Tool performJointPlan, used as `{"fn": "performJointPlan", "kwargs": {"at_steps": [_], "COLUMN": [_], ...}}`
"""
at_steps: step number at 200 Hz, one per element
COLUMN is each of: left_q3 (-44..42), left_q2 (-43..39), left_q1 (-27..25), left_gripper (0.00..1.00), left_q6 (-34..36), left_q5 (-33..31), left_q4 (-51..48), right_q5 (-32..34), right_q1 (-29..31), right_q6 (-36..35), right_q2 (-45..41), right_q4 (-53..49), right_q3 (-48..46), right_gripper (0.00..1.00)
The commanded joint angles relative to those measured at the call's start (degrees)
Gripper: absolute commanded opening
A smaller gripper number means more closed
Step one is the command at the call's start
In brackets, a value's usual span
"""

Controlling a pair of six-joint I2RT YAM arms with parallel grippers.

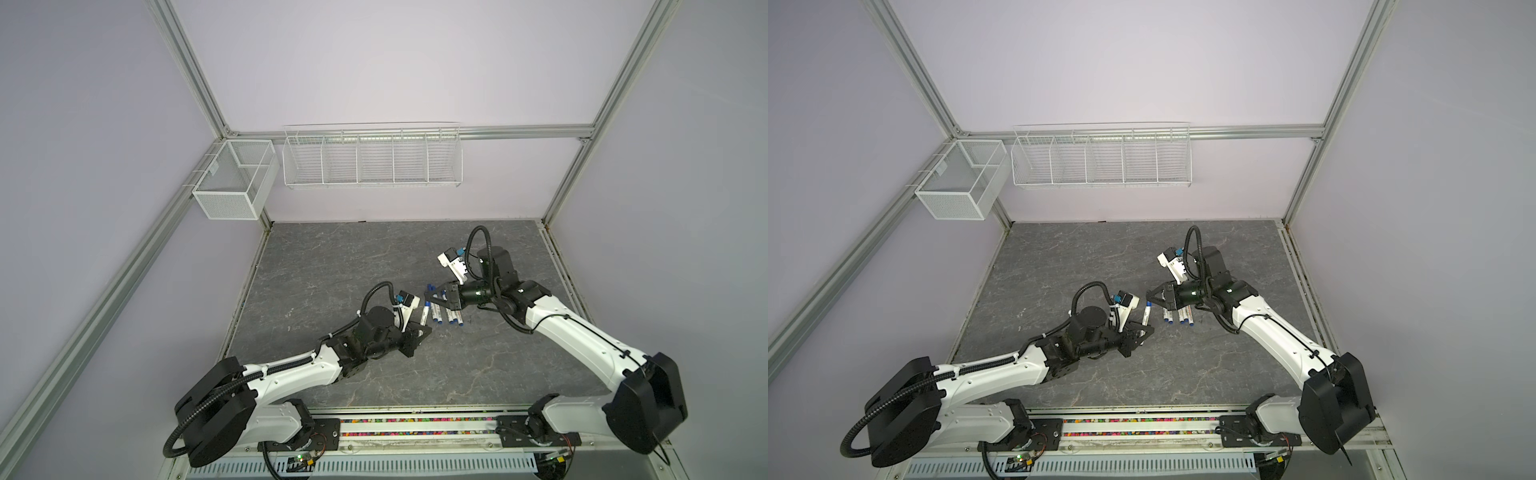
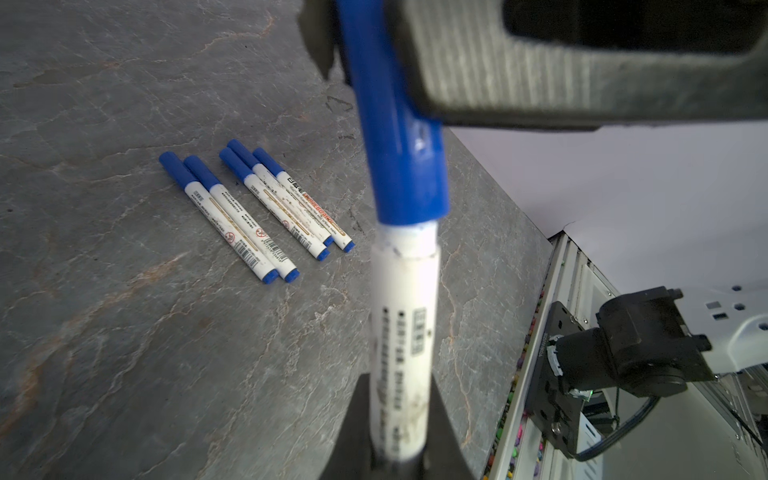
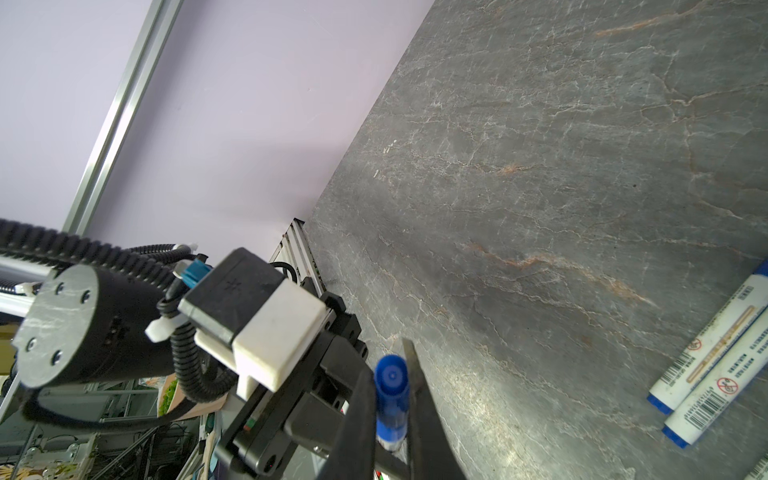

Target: Insert the pens into the pen caps

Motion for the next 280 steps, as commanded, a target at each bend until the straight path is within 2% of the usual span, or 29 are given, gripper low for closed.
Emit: {"fn": "performJointPlan", "kwargs": {"at_steps": [1, 62, 95, 132, 151, 182, 225, 280], "left_q3": [4.74, 4.69, 5.73, 7.83, 9.19, 13.01, 14.67, 15.38], "left_q2": [0.13, 1.29, 3.13, 3.98, 4.02, 4.07, 3.40, -0.44], "left_q1": [2.77, 4.53, 6.27, 7.54, 8.61, 9.06, 9.07, 9.24], "left_gripper": [0.00, 0.00, 0.00, 0.00, 0.00, 0.00, 0.00, 0.00], "left_q6": [-1.88, -4.71, -8.17, -8.94, -8.15, -3.99, 0.68, 5.97], "left_q5": [-7.67, -4.96, -1.10, 0.26, 0.84, 1.91, 3.35, -0.71], "left_q4": [10.97, 15.10, 19.64, 20.94, 20.47, 14.23, 6.40, 1.09], "right_q5": [-15.42, -11.09, -7.48, -8.91, -10.35, -10.72, -10.47, -4.97], "right_q1": [3.41, 6.75, 7.98, 7.98, 7.97, 7.70, 7.21, 7.41], "right_q6": [1.12, -3.97, -6.54, -6.45, -5.80, -5.40, -8.10, -9.83], "right_q2": [-1.80, -3.15, -3.43, -3.23, -3.28, -3.65, -2.67, -1.20], "right_q4": [-15.19, -21.48, -23.49, -23.00, -23.05, -23.19, -28.35, -33.02], "right_q3": [-4.00, -4.64, -3.72, -3.86, -4.05, -3.54, -0.79, -1.04], "right_gripper": [0.07, 0.07, 0.07, 0.07, 0.07, 0.07, 0.07, 0.07]}}
